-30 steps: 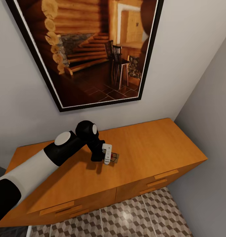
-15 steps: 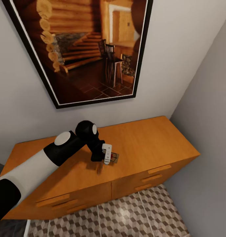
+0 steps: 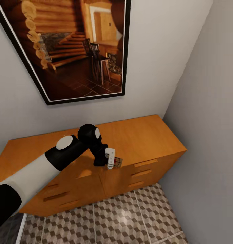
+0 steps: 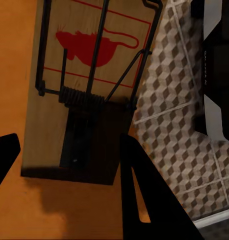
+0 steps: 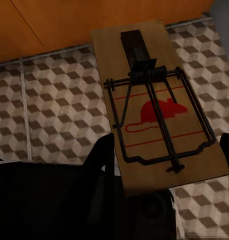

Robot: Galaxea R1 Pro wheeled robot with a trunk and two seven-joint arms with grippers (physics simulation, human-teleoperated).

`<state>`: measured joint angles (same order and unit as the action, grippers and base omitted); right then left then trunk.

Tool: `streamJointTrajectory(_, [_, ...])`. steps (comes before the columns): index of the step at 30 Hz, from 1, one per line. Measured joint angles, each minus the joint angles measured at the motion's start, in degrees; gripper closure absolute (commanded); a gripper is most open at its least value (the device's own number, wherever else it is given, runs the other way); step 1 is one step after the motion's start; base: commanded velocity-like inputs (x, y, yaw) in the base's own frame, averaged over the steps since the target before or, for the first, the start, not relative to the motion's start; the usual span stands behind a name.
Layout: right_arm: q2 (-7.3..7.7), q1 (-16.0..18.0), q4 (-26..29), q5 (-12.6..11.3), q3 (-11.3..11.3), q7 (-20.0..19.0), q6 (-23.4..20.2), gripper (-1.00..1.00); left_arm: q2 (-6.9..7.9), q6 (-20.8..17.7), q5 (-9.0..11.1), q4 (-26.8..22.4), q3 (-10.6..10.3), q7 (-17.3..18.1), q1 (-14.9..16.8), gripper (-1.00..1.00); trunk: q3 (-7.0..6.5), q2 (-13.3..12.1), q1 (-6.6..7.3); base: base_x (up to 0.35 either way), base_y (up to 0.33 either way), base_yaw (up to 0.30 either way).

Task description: Take the four mousetraps from the cabinet in the bathroom and place them on the bathroom floor. Make sure all four end up on the same floor surface, and ensure that at least two of them are either under or directly next to the same bathroom sink.

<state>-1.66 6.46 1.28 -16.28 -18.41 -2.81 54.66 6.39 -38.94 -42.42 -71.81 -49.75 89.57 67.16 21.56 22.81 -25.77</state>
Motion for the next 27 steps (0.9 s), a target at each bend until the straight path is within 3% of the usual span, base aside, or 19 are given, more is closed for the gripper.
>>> streamJointTrajectory(13, [0.00, 0.01, 0.00, 0.00, 0.00, 0.05, -0.01, 1.00, 0.08, 0.00, -0.04, 0.11, -0.07, 0.01, 0.00, 1.00, 0.00, 0.00, -0.01, -0.293, -0.145, 0.000])
streamJointTrajectory(27, [0.00, 0.00, 0.00, 0.00, 0.00, 0.07, -0.02, 1.00, 0.08, 0.00, -0.05, 0.18, -0.14, 0.01, -0.02, 1.00, 0.00, 0.00, -0.01, -0.335, -0.014, 0.000])
